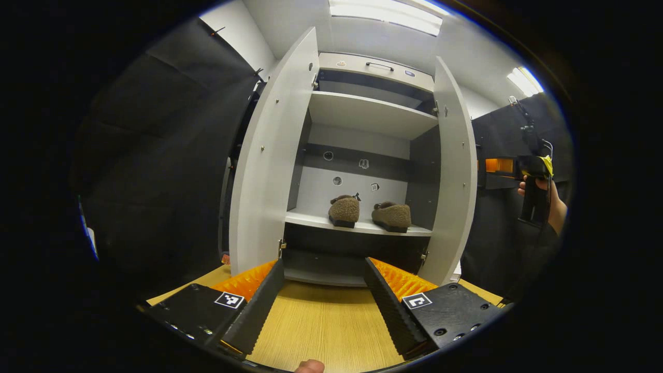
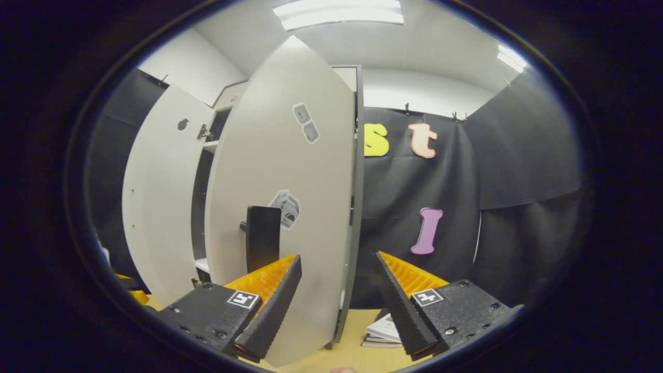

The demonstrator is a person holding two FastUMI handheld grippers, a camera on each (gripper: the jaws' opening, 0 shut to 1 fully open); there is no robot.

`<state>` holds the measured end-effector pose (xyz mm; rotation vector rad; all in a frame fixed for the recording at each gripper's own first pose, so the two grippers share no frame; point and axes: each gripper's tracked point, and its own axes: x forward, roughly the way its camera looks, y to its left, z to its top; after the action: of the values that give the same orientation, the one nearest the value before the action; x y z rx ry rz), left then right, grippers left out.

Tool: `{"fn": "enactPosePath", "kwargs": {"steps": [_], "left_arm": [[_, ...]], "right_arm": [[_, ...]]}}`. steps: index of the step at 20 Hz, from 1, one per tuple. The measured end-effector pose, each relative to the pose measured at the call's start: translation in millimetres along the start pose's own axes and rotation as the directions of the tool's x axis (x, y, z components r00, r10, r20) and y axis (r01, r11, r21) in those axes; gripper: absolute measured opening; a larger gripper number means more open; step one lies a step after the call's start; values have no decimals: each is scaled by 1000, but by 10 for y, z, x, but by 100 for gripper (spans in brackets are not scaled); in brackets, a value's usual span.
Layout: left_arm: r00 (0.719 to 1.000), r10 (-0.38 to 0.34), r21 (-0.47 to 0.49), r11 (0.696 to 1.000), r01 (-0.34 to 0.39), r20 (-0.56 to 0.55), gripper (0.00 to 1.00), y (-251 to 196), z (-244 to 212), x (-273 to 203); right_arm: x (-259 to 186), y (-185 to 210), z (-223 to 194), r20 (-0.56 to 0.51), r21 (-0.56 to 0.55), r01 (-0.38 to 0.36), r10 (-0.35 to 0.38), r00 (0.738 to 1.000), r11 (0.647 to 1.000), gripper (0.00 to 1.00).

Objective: Grab one shoe with the right hand and put it into the shoe cabinet, grab the other shoe with the left hand and put it into the shoe cabinet; then close the right door with the right hand and the left door with the left hand.

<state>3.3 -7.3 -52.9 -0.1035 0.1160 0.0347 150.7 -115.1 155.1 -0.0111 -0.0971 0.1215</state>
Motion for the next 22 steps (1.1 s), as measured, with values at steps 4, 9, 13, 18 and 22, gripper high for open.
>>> {"fn": "enactPosePath", "kwargs": {"steps": [4,9,13,18,22], "left_arm": [[1000,4,4,1000,-4,-2,95,9,-2,-6],[1000,25,8,1000,-25,-13,95,77,-39,-33],[999,41,7,999,-41,-21,95,136,-58,-56],[999,41,10,999,-40,-13,95,149,-8,-51],[1000,28,10,1000,-28,0,95,97,25,-50]], "right_arm": [[174,296,-14,5,14,-53,53,999,998,93],[521,684,-39,21,-7,-97,97,995,995,94],[672,744,-60,27,4,-87,87,996,996,94],[563,623,-56,33,23,-47,47,998,999,96],[224,568,-64,34,18,-34,33,999,999,96]]}}
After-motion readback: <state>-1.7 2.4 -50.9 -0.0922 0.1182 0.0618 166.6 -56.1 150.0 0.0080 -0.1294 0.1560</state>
